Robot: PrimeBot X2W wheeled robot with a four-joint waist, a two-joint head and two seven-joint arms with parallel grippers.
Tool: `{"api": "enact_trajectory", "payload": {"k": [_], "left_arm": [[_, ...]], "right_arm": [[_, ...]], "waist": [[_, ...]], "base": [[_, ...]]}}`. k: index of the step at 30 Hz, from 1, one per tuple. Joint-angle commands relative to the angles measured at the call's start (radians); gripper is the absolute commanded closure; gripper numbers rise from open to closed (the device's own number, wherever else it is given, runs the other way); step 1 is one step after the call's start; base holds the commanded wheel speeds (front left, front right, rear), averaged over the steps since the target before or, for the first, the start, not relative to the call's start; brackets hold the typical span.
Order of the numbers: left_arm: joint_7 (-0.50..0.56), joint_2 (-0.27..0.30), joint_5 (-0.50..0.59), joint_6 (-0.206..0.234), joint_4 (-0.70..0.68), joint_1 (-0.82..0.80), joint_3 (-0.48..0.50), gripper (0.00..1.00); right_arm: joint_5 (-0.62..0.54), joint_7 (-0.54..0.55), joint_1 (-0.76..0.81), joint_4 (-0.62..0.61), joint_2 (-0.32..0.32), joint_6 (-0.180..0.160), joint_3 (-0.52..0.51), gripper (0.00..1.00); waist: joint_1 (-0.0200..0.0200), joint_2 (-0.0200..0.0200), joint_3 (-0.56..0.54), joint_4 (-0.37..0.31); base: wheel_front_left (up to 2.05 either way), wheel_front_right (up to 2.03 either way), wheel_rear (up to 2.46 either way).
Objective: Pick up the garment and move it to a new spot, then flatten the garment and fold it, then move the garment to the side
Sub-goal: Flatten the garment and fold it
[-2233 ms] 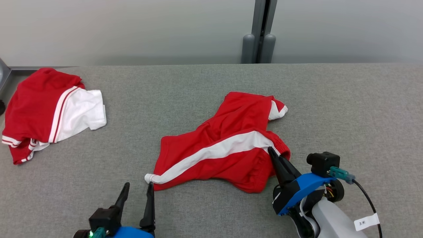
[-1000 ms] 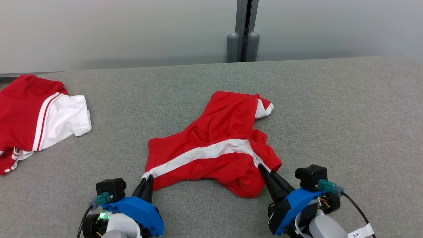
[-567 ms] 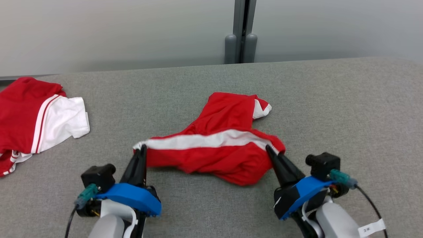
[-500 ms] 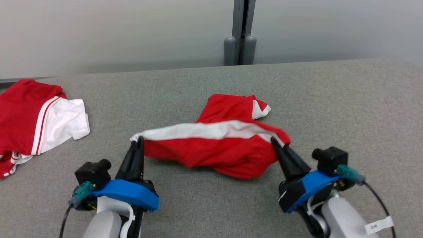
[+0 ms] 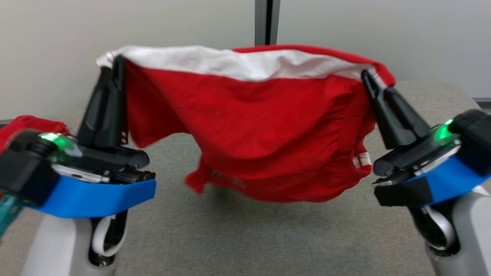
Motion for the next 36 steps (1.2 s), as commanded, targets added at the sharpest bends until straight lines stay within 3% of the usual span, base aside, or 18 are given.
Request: {"api": "enact_trajectory", "payload": {"k": [1,6,11,17,21,26,30,36], "left_arm": [[0.011,0.009,0.006,0.004,-0.024,-0.021,0.003,1.00],[0.112,0.039,-0.015,0.012,-0.173,-0.088,0.016,1.00],[0.186,0.074,-0.033,0.003,-0.140,-0.184,0.021,1.00],[0.165,0.085,-0.046,-0.013,0.017,-0.361,0.015,1.00],[0.120,0.079,-0.043,-0.023,0.158,-0.535,-0.001,1.00],[-0.009,0.051,-0.018,-0.028,0.333,-0.741,-0.020,1.00],[-0.104,0.042,0.014,-0.031,0.436,-0.810,-0.046,1.00],[-0.131,0.016,0.018,-0.036,0.466,-0.691,-0.053,1.00]], "right_arm": [[-0.002,0.015,-0.007,-0.027,-0.007,0.000,-0.007,1.00],[0.027,0.136,-0.022,-0.193,-0.001,0.000,-0.030,1.00],[0.050,0.214,-0.070,-0.171,0.004,0.000,-0.013,1.00],[0.040,0.198,-0.296,0.071,0.009,0.000,0.014,1.00],[-0.021,0.114,-0.517,0.274,0.032,0.000,0.028,1.00],[-0.121,-0.026,-0.734,0.479,0.076,0.000,0.042,1.00],[-0.165,-0.144,-0.805,0.616,0.114,0.000,0.030,1.00],[-0.177,-0.265,-0.742,0.810,0.144,0.000,0.092,1.00]], "waist": [[0.0001,0.0000,0.000,-0.004],[0.0001,0.0000,0.034,-0.017],[0.0001,0.0000,0.121,-0.026],[0.0001,0.0000,0.251,-0.041],[0.0001,0.0000,0.313,-0.044],[0.0001,0.0000,0.388,-0.043],[0.0001,0.0000,0.452,-0.044],[0.0001,0.0000,0.516,-0.037]], "base": [[0.00,0.00,0.00],[0.00,0.00,0.00],[0.00,0.00,0.00],[0.00,0.00,0.00],[0.00,0.00,0.00],[0.00,0.00,0.00],[0.00,0.00,0.00],[0.00,0.00,0.00]]}}
